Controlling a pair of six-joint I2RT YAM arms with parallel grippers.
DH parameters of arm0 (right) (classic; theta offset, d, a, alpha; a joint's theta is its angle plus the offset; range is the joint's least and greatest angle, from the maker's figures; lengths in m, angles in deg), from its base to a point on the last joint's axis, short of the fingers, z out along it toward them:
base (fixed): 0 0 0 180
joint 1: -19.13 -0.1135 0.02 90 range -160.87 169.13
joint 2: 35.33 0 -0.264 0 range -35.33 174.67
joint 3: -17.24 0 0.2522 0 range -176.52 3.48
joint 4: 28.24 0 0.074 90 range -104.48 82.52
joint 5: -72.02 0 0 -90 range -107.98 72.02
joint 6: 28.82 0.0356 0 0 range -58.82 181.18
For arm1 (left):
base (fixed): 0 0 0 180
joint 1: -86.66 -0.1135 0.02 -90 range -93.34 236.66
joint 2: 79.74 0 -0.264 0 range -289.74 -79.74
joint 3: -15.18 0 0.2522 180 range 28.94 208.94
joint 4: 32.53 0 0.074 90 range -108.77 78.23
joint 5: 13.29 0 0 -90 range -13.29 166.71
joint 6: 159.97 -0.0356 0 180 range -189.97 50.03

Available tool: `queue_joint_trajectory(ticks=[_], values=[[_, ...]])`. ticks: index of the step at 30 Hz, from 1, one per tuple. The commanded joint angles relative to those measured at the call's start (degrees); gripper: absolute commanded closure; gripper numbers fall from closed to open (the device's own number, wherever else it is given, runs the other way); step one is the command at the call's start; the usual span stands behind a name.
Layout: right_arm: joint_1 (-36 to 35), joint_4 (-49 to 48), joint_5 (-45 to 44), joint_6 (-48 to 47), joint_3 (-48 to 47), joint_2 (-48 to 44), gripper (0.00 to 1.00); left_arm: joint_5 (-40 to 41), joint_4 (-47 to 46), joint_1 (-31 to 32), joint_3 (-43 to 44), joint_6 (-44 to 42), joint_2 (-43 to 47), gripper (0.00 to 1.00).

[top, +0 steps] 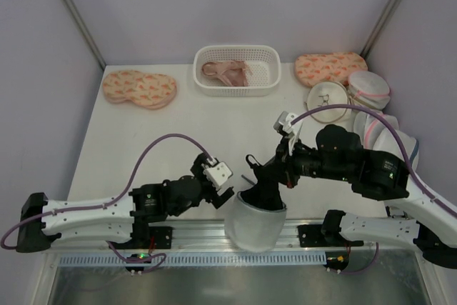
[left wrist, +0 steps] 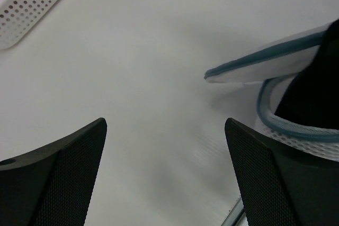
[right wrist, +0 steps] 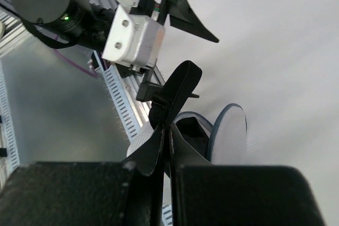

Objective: Unzip the laundry bag and remove the bra

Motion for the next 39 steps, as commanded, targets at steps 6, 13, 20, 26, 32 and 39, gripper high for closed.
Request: queue_joint_trajectory(ticks=[6, 13, 20, 26, 32, 39], values=[[0.08, -6.91, -14.76, 3.83, 1.78, 0.47, 0.96, -21.78, -3.79, 0.51, 1.53, 16.66, 6.05, 0.0], [0.08, -15.25, -25.31, 8.23, 4.34, 3.98, 0.96, -33.33, -11.96, 2.87, 2.32, 38.04, -4.13, 0.01], [0.08, -19.75, -29.45, 11.48, 5.14, 6.53, 0.96, -18.31, -9.0, 9.91, 4.51, 40.68, -13.02, 0.01], [0.16, -20.81, -27.79, 12.89, 6.45, 6.1, 0.96, -6.0, -3.28, 10.09, 6.01, 43.06, -15.39, 0.01], [0.08, -22.13, -26.12, 13.86, 8.12, 5.13, 0.96, 0.77, -2.4, 10.09, 8.81, 41.3, -20.48, 0.01], [0.08, -24.23, -23.04, 15.09, 9.79, 4.6, 0.96, 10.52, 0.59, 10.09, 12.95, 40.07, -28.22, 0.01]])
